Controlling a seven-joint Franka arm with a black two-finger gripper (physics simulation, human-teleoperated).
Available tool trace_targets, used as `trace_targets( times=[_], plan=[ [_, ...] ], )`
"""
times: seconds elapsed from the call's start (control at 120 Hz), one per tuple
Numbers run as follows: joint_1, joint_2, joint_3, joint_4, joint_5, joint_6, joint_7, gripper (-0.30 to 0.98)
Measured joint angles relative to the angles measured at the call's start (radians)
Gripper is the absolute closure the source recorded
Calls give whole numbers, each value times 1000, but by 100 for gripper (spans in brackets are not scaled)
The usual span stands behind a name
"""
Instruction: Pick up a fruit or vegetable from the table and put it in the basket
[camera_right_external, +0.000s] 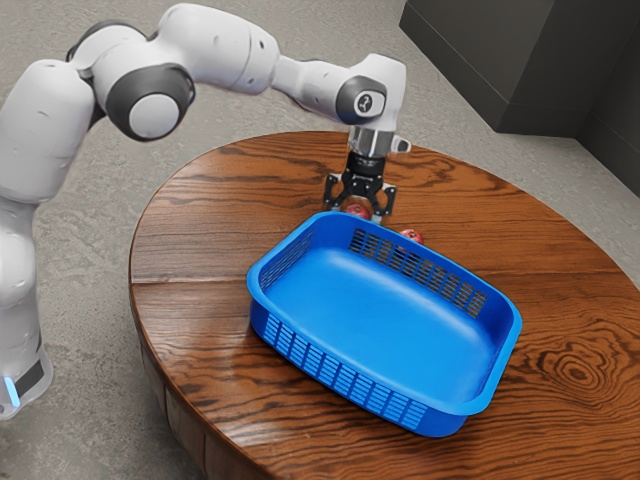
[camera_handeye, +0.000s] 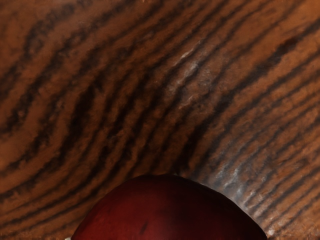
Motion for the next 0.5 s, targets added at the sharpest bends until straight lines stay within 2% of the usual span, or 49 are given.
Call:
trace_targets(
  times=[0.283,0.5],
  plan=[
    [-7,-71,3,35,34,0,-3,31],
    [-53,-78,1,118,54,0,-6,34]
  ],
)
